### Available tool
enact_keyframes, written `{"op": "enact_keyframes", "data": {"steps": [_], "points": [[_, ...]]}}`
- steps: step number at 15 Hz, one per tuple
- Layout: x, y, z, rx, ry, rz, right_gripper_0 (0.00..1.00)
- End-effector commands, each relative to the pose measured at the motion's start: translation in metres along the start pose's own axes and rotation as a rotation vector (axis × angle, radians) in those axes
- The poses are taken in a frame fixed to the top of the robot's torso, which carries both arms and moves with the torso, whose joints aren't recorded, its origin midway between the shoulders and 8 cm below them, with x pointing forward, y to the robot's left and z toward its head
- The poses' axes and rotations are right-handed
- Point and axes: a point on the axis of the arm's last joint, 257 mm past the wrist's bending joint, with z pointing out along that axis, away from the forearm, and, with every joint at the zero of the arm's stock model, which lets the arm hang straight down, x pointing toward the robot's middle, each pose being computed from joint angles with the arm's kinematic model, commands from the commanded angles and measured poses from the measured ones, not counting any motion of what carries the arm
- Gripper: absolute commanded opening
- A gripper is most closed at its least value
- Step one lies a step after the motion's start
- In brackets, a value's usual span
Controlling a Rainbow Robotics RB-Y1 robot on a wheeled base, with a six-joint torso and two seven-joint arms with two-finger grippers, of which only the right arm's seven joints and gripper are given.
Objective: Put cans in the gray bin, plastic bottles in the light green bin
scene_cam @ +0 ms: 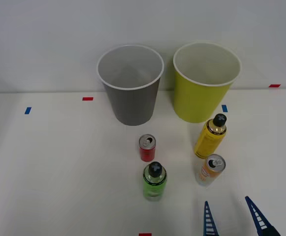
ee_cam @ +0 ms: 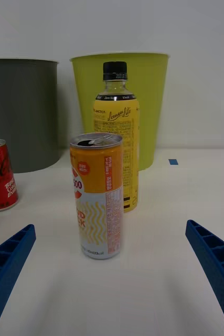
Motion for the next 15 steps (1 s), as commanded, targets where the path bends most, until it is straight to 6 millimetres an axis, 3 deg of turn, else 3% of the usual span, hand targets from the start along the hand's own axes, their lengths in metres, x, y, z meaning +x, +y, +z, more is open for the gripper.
{"op": "enact_keyframes", "data": {"steps": [1, 6, 15], "points": [[0.007, 0.003, 0.02, 0.017, 0.018, 0.011, 1.0], [0.003, 0.007, 0.051, 0.031, -0.001, 0.024, 1.0], [0.003, 0.011, 0.081, 0.033, 0.006, -0.006, 1.0]]}}
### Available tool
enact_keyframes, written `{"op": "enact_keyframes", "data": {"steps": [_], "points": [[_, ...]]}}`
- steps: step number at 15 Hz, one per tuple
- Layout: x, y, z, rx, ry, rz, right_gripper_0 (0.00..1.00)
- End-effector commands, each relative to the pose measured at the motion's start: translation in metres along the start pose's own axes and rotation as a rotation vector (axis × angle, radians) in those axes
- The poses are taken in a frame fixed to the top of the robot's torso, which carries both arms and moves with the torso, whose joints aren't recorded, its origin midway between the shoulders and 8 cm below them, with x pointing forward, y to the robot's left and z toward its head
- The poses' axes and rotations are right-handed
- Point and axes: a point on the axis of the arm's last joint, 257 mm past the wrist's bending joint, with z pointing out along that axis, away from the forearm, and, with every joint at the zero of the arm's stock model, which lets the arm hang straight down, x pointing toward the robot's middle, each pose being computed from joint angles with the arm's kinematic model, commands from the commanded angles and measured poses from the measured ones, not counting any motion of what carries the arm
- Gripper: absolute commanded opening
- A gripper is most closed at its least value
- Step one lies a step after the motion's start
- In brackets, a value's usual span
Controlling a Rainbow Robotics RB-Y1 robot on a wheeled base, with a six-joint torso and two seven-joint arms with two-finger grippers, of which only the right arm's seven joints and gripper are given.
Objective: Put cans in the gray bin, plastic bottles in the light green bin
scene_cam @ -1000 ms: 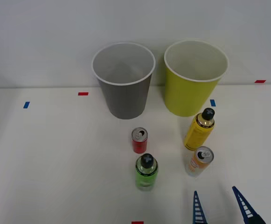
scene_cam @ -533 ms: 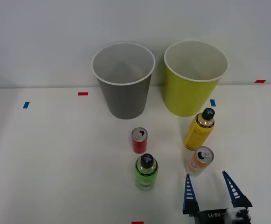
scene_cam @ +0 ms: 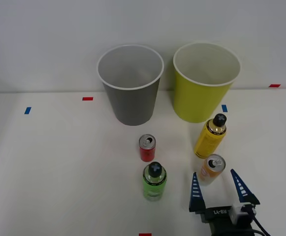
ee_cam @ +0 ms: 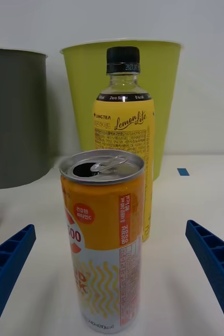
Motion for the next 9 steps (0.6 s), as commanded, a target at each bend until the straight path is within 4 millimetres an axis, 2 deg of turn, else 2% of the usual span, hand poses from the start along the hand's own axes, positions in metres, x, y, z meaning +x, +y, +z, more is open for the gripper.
{"op": "enact_keyframes", "data": {"steps": [1, 9], "points": [[0.001, -0.001, 0.006, 0.002, 0.006, -0.009, 1.0], [-0.002, -0.001, 0.023, 0.02, 0.001, 0.028, 1.0]]}}
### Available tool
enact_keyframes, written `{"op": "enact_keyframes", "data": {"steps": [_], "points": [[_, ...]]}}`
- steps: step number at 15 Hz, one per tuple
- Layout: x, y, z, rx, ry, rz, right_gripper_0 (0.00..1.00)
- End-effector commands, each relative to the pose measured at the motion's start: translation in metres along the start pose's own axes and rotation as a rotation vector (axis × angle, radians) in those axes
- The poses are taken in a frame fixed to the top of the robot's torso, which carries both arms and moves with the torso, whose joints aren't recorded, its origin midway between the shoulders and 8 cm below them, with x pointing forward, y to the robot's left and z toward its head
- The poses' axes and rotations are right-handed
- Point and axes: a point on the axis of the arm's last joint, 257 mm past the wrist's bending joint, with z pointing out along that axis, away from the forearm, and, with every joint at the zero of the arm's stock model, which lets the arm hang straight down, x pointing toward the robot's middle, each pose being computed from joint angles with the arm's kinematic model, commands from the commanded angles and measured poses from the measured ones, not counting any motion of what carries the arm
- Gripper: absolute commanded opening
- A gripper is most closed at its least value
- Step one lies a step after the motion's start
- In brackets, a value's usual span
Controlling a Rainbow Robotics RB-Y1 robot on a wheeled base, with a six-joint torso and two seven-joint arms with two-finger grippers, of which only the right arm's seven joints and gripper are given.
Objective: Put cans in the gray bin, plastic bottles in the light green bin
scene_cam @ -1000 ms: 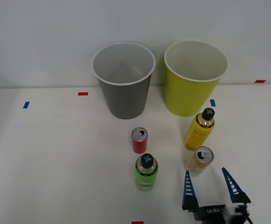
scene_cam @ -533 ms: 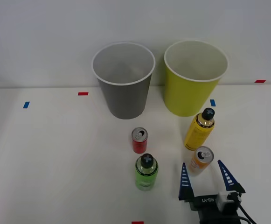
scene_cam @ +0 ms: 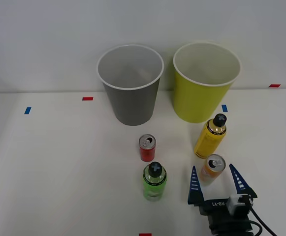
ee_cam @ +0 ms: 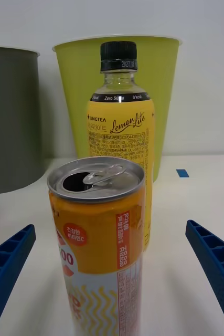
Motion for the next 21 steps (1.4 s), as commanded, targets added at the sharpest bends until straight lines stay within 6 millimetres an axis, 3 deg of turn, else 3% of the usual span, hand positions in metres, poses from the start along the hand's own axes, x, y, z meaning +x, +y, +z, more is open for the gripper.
{"op": "enact_keyframes", "data": {"steps": [1, 11, 21], "points": [[-0.002, 0.001, 0.009, 0.001, -0.004, 0.01, 1.0], [-0.003, 0.001, 0.02, 0.012, 0.001, 0.009, 1.0], [-0.003, 0.001, 0.019, 0.026, -0.001, 0.021, 1.0]]}}
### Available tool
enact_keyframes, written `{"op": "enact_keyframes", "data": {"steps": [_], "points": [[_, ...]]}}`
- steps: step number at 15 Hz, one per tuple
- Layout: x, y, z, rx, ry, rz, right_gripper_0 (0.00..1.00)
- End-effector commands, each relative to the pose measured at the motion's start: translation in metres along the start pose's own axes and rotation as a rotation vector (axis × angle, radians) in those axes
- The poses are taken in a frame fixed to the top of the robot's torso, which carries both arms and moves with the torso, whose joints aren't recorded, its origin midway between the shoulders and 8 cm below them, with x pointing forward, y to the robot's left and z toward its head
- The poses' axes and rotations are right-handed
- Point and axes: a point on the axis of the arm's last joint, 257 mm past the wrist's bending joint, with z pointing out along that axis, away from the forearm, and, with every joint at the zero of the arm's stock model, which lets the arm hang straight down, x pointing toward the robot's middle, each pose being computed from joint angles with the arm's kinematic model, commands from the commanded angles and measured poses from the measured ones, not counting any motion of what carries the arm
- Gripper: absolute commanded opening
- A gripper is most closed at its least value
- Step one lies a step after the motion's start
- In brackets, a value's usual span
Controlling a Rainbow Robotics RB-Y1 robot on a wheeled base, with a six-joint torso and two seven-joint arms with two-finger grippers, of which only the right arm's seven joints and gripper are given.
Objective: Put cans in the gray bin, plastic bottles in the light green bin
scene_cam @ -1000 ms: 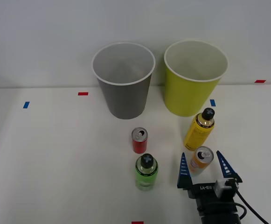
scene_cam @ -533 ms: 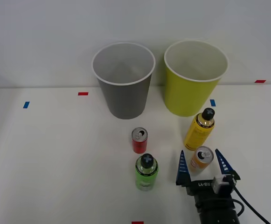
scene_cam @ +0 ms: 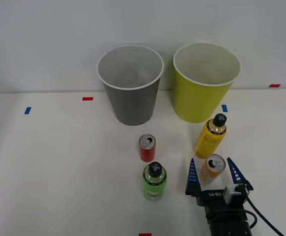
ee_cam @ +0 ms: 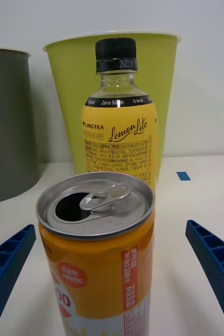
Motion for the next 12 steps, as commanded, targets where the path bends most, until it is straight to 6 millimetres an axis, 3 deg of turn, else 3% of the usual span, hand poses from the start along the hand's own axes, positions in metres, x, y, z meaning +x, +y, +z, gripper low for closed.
{"op": "enact_keyframes", "data": {"steps": [1, 12], "points": [[-0.0024, 0.0, 0.0, 0.002, -0.009, 0.009, 1.0], [-0.0051, -0.0024, 0.0022, 0.004, -0.018, 0.015, 1.0]]}}
